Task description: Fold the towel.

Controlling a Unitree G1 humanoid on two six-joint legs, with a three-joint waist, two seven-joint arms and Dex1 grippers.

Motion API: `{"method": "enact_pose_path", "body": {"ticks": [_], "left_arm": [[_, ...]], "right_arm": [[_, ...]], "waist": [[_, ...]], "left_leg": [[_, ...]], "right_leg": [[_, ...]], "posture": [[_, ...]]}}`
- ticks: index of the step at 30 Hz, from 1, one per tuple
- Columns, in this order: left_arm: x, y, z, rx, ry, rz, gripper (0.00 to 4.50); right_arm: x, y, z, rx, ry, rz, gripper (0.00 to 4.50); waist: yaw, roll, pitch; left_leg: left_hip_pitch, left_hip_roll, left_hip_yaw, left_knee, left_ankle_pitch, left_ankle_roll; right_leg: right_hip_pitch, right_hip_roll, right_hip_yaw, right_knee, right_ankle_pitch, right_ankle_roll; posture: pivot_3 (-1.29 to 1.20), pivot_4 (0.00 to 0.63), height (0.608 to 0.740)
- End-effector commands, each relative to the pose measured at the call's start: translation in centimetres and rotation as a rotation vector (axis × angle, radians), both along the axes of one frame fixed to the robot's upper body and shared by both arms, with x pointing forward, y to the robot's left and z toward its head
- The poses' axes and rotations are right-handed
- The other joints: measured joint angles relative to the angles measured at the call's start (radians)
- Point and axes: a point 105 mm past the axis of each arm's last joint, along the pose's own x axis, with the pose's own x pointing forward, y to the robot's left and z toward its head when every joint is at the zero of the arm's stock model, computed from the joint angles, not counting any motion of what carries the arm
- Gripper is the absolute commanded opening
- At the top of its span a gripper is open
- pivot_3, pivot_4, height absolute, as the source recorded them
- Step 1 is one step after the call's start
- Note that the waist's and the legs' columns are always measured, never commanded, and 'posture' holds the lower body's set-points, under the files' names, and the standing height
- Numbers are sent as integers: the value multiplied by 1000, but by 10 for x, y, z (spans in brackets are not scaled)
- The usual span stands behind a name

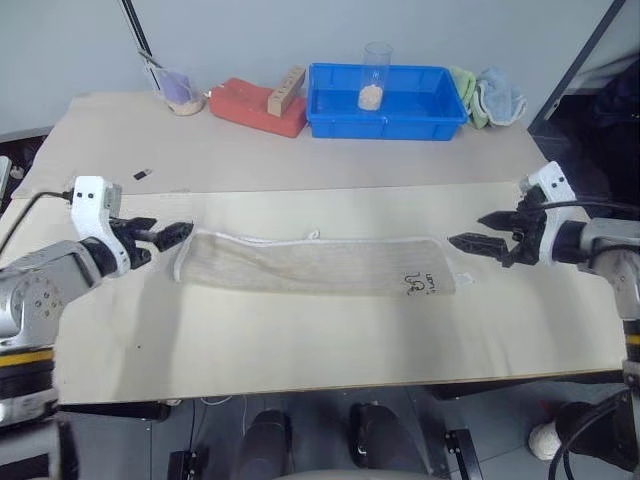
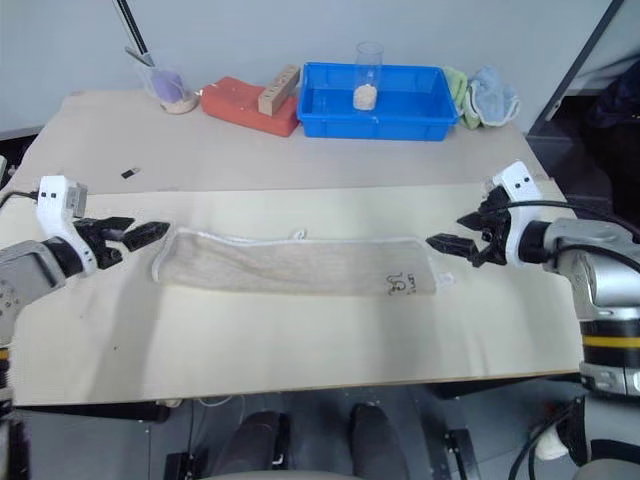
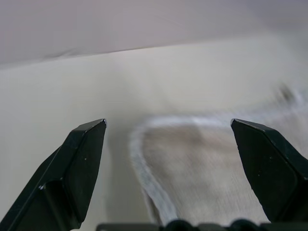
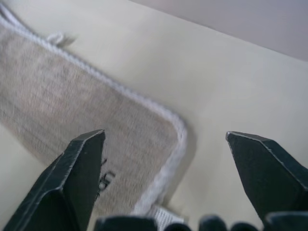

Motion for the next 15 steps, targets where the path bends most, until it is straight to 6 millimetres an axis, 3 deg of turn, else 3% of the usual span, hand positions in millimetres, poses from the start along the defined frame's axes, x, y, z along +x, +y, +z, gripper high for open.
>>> {"method": "enact_pose_path", "body": {"ticks": [1,6,15], "left_arm": [[-29,-49,20,63,-84,-355,4500],[-62,-85,18,142,-92,-663,4500],[-93,-116,32,91,-103,-998,4500]], "right_arm": [[-3,4,7,-16,-93,-48,4459],[-10,9,-27,-21,-67,-126,4459],[6,12,-58,54,-19,-240,4459]], "waist": [[3,0,0],[4,0,0],[-5,0,0]], "left_leg": [[0,0,0,0,0,0],[0,0,0,1,0,0],[1,1,0,1,0,1]], "right_leg": [[0,0,0,0,0,0],[1,1,0,0,0,0],[1,3,0,1,0,1]], "posture": [[0,150,740],[0,150,740],[0,150,740]]}}
